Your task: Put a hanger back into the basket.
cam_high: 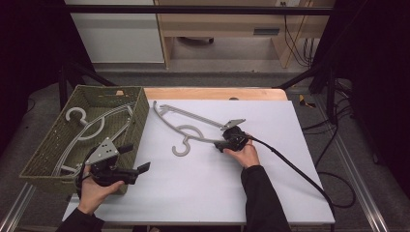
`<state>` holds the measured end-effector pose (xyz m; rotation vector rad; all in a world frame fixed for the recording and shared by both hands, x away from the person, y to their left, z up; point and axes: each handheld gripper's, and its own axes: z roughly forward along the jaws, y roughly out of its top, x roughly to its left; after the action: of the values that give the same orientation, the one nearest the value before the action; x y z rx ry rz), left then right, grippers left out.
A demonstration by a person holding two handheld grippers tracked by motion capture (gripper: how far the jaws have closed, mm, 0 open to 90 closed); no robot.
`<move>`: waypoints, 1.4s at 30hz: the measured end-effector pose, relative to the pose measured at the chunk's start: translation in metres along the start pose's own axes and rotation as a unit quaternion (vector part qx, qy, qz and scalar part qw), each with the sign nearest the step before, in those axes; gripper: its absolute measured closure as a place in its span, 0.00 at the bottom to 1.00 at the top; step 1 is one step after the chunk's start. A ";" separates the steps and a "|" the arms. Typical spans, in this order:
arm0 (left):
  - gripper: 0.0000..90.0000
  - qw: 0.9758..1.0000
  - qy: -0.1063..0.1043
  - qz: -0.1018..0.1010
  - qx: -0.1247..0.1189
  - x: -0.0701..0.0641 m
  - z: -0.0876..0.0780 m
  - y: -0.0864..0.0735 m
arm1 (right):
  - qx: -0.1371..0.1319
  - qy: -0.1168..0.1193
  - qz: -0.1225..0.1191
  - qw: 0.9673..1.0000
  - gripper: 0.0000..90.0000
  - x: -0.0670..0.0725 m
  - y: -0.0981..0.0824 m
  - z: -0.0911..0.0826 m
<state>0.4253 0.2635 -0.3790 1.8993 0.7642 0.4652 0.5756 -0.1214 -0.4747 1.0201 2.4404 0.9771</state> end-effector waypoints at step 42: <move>0.11 1.000 -0.005 0.006 0.010 -0.004 0.003 -0.001 | 0.087 0.110 -0.056 0.989 0.84 0.049 -0.039 -0.055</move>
<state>0.4242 0.2593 -0.3811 1.9241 0.7542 0.4577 0.4934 -0.1320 -0.4639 0.8555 2.7725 0.8946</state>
